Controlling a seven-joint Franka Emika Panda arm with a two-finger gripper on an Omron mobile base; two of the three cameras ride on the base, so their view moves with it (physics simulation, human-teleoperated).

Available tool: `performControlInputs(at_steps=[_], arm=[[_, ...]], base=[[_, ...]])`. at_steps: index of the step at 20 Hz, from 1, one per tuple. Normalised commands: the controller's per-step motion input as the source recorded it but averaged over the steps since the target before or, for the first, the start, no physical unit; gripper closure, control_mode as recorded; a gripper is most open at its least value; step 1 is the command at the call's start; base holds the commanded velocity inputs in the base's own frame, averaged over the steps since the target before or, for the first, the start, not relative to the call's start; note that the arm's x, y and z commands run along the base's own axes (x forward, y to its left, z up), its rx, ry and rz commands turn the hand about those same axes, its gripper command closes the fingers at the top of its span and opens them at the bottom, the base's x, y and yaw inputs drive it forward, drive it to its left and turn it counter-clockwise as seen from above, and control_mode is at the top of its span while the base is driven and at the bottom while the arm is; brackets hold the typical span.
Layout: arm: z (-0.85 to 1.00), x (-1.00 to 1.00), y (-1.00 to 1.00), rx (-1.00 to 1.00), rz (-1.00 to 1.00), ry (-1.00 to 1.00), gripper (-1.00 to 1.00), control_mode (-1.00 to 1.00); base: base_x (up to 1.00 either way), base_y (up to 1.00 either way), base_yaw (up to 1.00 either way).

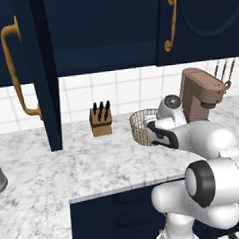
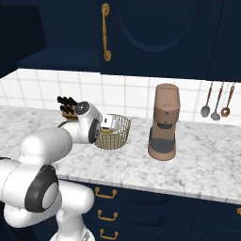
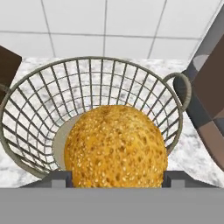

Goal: Open the cabinet, pick up the bread from the cabinet and place it in the basket. Then move the basket to the dining counter.

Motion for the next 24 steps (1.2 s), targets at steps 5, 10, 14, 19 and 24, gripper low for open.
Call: performControlInputs(at_steps=[5,10,14,19,24], arm=[[-0.34,0.31,0.00,0.00,0.01,0.11,1.00,-1.00],[-0.37,0.39,0.00,0.00,0.01,0.11,1.00,-1.00],[-0.34,0.55,0.00,0.00,0.02,0.04,-1.00,-1.00],[-0.11,0.15,0.00,0.00,0.04,-0.01,-1.00,-1.00],[0.01,0.00,0.00,0.00,0.00,-0.10,-1.00,-1.00]], base=[[0.00,0.00,0.00],[0.00,0.00,0.00],[0.00,0.00,0.00],[0.00,0.00,0.00],[0.00,0.00,0.00]])
